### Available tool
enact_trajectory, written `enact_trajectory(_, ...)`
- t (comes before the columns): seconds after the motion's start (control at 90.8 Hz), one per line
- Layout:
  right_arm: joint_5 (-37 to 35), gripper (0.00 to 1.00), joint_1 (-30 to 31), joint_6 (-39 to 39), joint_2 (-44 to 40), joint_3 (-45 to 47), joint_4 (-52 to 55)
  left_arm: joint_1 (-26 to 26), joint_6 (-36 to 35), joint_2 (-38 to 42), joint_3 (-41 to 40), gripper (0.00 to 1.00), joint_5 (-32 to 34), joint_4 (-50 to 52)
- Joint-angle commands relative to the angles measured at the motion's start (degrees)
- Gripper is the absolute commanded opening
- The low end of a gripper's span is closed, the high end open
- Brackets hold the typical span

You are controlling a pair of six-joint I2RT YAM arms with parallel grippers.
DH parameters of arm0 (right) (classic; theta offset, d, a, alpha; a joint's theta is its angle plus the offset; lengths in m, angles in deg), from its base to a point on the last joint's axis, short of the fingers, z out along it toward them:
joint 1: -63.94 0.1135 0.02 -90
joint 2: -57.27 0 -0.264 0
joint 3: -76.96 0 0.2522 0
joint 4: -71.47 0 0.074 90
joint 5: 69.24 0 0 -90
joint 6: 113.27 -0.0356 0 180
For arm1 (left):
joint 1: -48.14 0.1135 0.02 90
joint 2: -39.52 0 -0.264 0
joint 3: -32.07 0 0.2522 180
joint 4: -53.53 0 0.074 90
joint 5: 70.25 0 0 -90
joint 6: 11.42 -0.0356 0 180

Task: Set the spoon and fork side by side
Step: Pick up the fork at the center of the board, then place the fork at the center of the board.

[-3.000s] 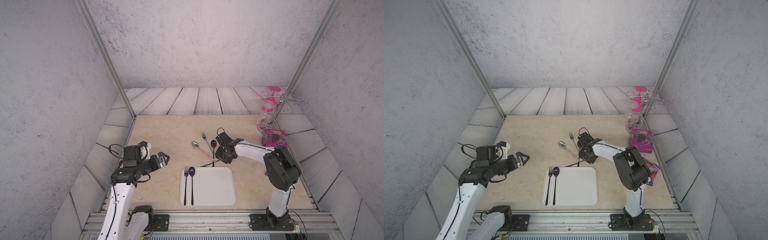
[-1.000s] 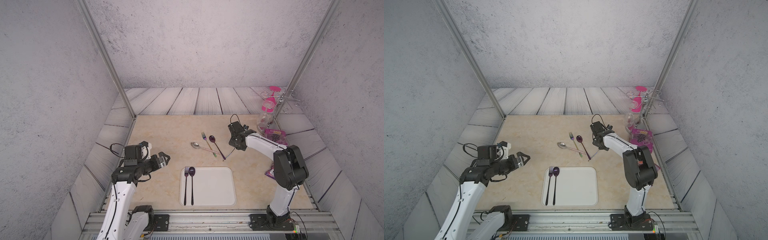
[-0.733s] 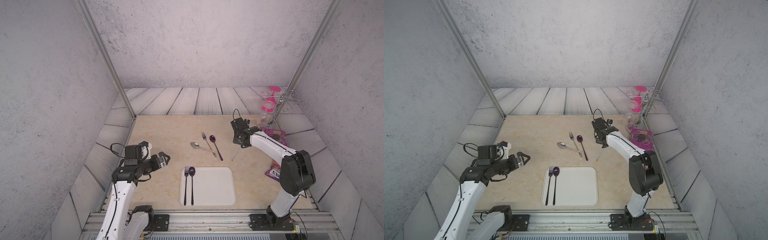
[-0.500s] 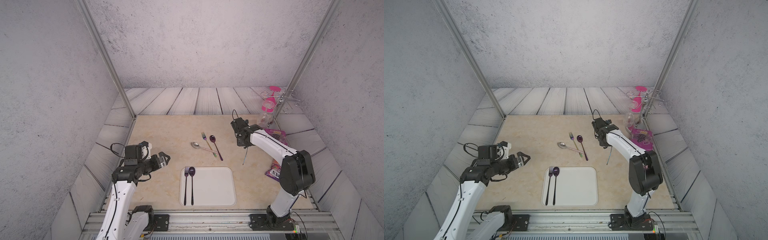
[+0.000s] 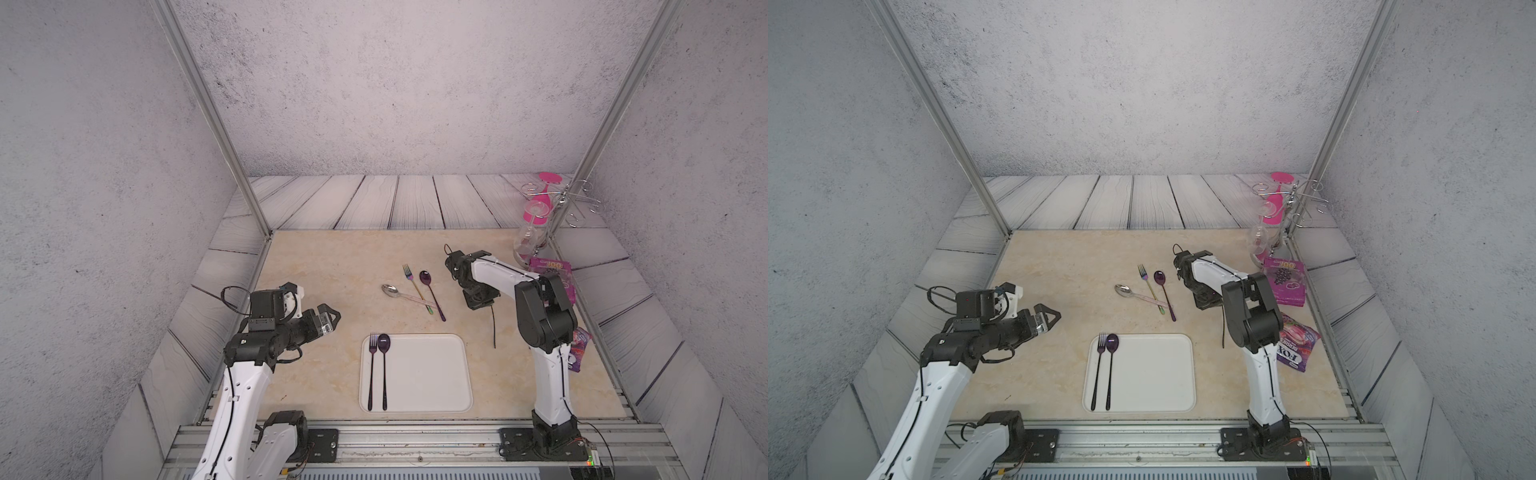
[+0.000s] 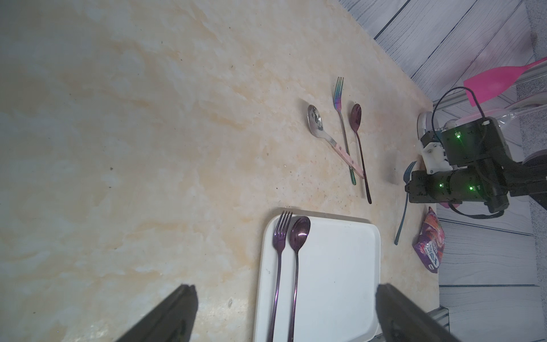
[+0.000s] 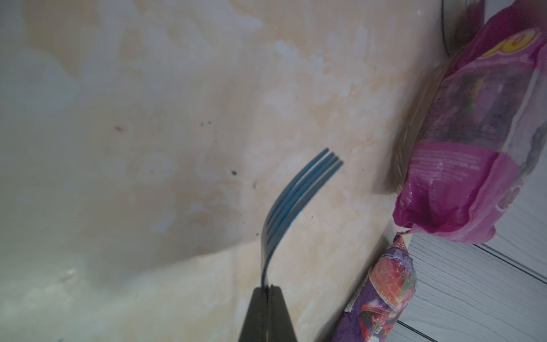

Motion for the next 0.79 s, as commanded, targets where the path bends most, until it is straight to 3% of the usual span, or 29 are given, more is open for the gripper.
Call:
enact_trajectory(0.0,2.75,0.00,1.11,-0.02,2.50,-2.86,2.78,-0.32,-0.64,0.04,-0.42,0.99,0.03,-0.77)
enact_trajectory(0.429,7.10,0.16,2.36,-0.63,5.09,-8.01,5.51,-0.40,-0.64,0.80,-0.42,0.99,0.27,-0.64)
enact_trajectory(0.638,13.02,0.24,2.34,1.39,-3.10,-4.68,3.57,-0.46,-0.67,0.53,-0.42,1.00,0.12,-0.67)
enact_trajectory(0.782,20.83,0.35,0.80,1.82,-11.45,1.65,0.48,-0.42,-0.71,0.61,-0.42,0.99,0.11,-0.66)
